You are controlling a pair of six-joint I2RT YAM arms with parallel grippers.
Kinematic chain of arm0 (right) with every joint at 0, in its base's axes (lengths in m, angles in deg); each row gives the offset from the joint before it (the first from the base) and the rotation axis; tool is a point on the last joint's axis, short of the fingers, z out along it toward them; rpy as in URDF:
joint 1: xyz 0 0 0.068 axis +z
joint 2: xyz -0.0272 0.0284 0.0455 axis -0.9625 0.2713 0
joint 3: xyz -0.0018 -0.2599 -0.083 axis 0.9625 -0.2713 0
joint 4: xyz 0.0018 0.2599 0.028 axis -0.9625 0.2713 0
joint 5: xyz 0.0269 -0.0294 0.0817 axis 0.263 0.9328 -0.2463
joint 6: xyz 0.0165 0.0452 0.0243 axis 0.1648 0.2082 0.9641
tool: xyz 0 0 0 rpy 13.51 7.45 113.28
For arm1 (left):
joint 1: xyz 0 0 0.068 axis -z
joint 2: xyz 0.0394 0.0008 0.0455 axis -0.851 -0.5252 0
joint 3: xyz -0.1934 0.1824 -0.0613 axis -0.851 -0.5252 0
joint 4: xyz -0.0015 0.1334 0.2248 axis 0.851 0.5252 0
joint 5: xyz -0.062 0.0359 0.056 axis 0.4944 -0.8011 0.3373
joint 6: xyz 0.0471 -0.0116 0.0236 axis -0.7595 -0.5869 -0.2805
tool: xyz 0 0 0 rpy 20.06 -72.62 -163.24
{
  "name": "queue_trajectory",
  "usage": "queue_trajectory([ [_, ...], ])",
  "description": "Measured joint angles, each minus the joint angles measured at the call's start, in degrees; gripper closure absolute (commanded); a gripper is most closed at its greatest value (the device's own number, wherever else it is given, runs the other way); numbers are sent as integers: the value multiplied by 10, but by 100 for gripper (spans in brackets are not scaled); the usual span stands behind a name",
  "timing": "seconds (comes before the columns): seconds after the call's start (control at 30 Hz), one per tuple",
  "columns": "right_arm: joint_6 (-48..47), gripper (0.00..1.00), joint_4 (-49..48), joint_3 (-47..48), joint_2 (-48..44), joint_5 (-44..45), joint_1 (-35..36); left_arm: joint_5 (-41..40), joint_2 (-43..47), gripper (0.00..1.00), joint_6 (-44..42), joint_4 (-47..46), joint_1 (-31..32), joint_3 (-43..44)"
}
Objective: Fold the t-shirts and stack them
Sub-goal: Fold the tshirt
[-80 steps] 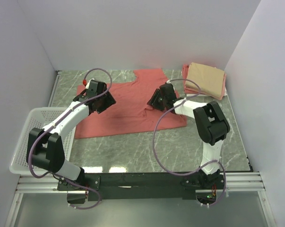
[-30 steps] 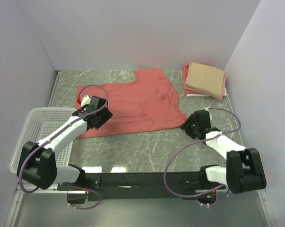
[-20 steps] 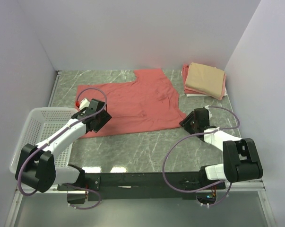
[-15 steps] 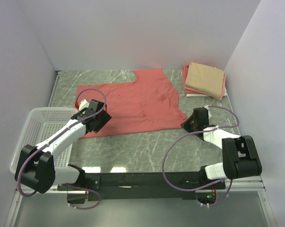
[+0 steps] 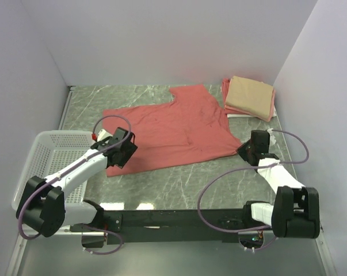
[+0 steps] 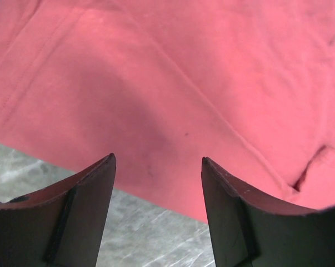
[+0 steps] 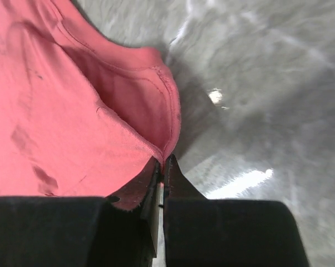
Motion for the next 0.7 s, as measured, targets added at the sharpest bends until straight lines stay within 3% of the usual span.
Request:
queue_trajectory([
  [0.33,14,100,116,-39,-117,36,-32,-55,-12,37,149,66,87,-10],
  [0.7,54,98,245,-65,-276,34,-36,-110,11,39,245,146,95,-40],
])
